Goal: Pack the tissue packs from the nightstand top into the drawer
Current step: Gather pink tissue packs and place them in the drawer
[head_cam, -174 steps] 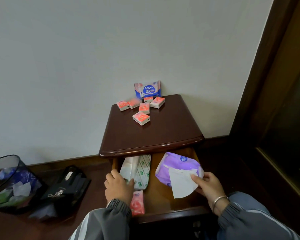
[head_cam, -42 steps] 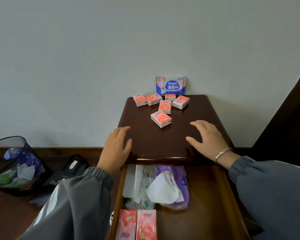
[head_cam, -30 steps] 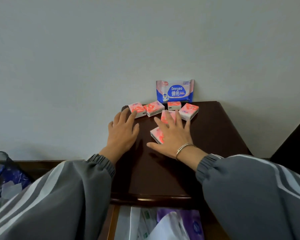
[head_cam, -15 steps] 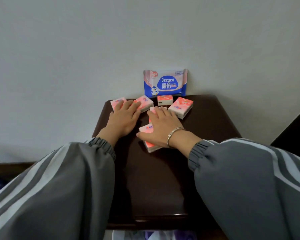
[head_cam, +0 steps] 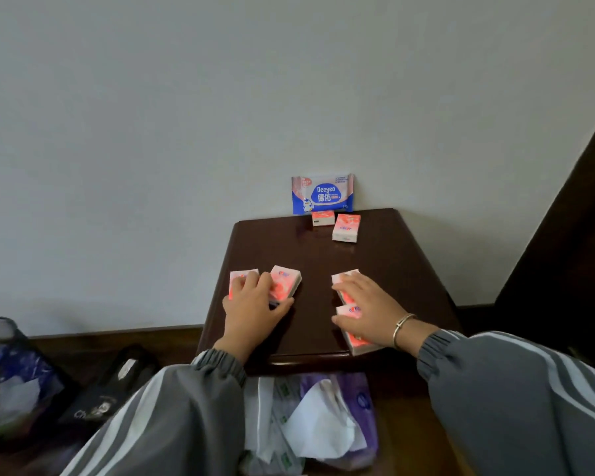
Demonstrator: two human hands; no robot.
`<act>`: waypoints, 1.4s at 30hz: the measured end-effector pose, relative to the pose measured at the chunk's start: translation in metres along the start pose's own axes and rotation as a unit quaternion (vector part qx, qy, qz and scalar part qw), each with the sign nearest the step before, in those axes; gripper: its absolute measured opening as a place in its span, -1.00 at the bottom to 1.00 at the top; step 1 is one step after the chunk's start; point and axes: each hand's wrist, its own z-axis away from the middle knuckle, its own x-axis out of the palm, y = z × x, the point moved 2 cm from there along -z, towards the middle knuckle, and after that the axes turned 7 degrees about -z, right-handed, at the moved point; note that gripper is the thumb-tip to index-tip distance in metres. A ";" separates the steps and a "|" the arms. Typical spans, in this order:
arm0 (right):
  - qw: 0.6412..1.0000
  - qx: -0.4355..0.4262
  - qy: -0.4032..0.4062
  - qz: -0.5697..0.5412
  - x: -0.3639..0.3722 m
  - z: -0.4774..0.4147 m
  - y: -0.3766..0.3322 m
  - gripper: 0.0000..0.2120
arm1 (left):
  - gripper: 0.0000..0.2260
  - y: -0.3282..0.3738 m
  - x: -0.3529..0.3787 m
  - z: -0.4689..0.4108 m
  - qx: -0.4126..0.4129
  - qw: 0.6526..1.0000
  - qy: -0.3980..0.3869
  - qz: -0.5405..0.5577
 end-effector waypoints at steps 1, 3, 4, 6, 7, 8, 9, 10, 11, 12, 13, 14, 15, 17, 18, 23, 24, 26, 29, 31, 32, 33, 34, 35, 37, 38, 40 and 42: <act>1.000 0.000 0.007 -0.005 0.002 0.009 -0.001 -0.41 | -0.60 0.004 -0.001 0.009 -0.009 1.000 0.007 0.021; 1.000 0.003 0.021 -0.012 0.006 0.024 -0.004 -0.43 | -0.65 0.011 -0.005 0.027 -0.029 0.997 0.020 0.071; 1.000 0.006 0.026 -0.016 0.008 0.029 -0.005 -0.44 | -0.66 0.013 -0.005 0.034 -0.035 0.996 0.024 0.084; 0.999 0.013 0.030 -0.022 0.007 0.033 -0.008 -0.45 | -0.54 0.017 -0.005 0.044 -0.035 0.997 0.014 0.072; 0.999 0.018 0.030 -0.021 0.006 0.035 -0.009 -0.46 | -0.45 0.018 -0.006 0.047 -0.032 0.998 -0.002 0.056; 0.999 0.025 0.030 -0.011 0.006 0.035 -0.011 -0.46 | -0.40 0.019 -0.006 0.048 -0.030 0.999 -0.020 0.040; 0.999 0.037 0.029 0.009 0.006 0.035 -0.013 -0.47 | -0.38 0.021 -0.006 0.048 -0.030 0.999 -0.036 0.026; 0.998 0.053 0.025 0.036 0.008 0.036 -0.014 -0.48 | -0.38 0.022 -0.006 0.048 -0.032 0.998 -0.048 0.016; 0.996 0.071 0.019 0.057 0.010 0.036 -0.016 -0.49 | -0.39 0.023 -0.006 0.048 -0.036 0.998 -0.054 0.008; 0.994 0.088 0.013 0.067 0.011 0.036 -0.017 -0.51 | -0.39 0.024 -0.006 0.049 -0.038 0.998 -0.052 -0.001; 0.992 0.101 0.009 0.070 0.012 0.037 -0.018 -0.52 | -0.40 0.025 -0.005 0.050 -0.038 0.998 -0.043 -0.011; 0.992 0.109 0.007 0.071 0.012 0.037 -0.018 -0.53 | -0.40 0.027 -0.004 0.051 -0.038 0.999 -0.030 -0.020; 0.991 0.109 0.009 0.074 0.012 0.036 -0.018 -0.53 | -0.41 0.027 -0.003 0.052 -0.037 0.999 -0.019 -0.025; 0.991 0.099 0.022 0.082 0.012 0.035 -0.018 -0.55 | -0.43 0.027 0.000 0.051 -0.036 0.999 -0.005 -0.019; 0.992 0.093 0.033 0.081 0.013 0.035 -0.018 -0.57 | -0.44 0.026 0.001 0.050 -0.035 0.999 0.001 -0.013; 0.991 0.077 0.097 0.049 0.018 0.037 -0.024 -0.65 | -0.54 0.018 0.004 0.054 -0.036 0.997 0.061 0.026; 0.990 0.080 0.105 0.040 0.018 0.038 -0.025 -0.66 | -0.54 0.016 0.004 0.056 -0.036 0.997 0.065 0.033; 0.988 0.078 0.130 0.013 0.018 0.041 -0.027 -0.68 | -0.54 0.013 0.002 0.062 -0.037 0.996 0.067 0.052; 0.982 0.068 0.171 -0.038 0.017 0.049 -0.030 -0.65 | -0.52 0.005 -0.010 0.083 -0.073 0.984 0.094 0.132; 0.973 0.073 0.200 -0.085 0.014 0.058 -0.033 -0.62 | -0.51 -0.002 -0.021 0.105 -0.121 0.966 0.121 0.193; 0.965 0.081 0.212 -0.127 0.012 0.064 -0.036 -0.61 | -0.52 -0.006 -0.026 0.119 -0.139 0.958 0.133 0.214; 0.956 0.089 0.217 -0.176 0.010 0.071 -0.040 -0.61 | -0.52 -0.010 -0.030 0.134 -0.148 0.951 0.142 0.230; 0.949 0.091 0.209 -0.216 0.009 0.080 -0.045 -0.61 | -0.52 -0.013 -0.033 0.150 -0.151 0.948 0.144 0.241; 0.950 0.083 0.191 -0.235 0.010 0.090 -0.052 -0.61 | -0.51 -0.015 -0.034 0.166 -0.154 0.946 0.142 0.248; 0.960 0.050 0.136 -0.241 0.018 0.113 -0.065 -0.62 | -0.50 -0.019 -0.031 0.197 -0.159 0.949 0.130 0.238; 0.964 0.035 0.107 -0.240 0.024 0.125 -0.072 -0.61 | -0.49 -0.019 -0.027 0.210 -0.159 0.954 0.122 0.225; 0.972 0.026 0.062 -0.226 0.041 0.146 -0.080 -0.58 | -0.48 -0.017 -0.019 0.228 -0.156 0.962 0.096 0.201; 0.978 0.039 0.055 -0.200 0.056 0.158 -0.084 -0.54 | -0.46 -0.014 -0.014 0.234 -0.163 0.966 0.072 0.189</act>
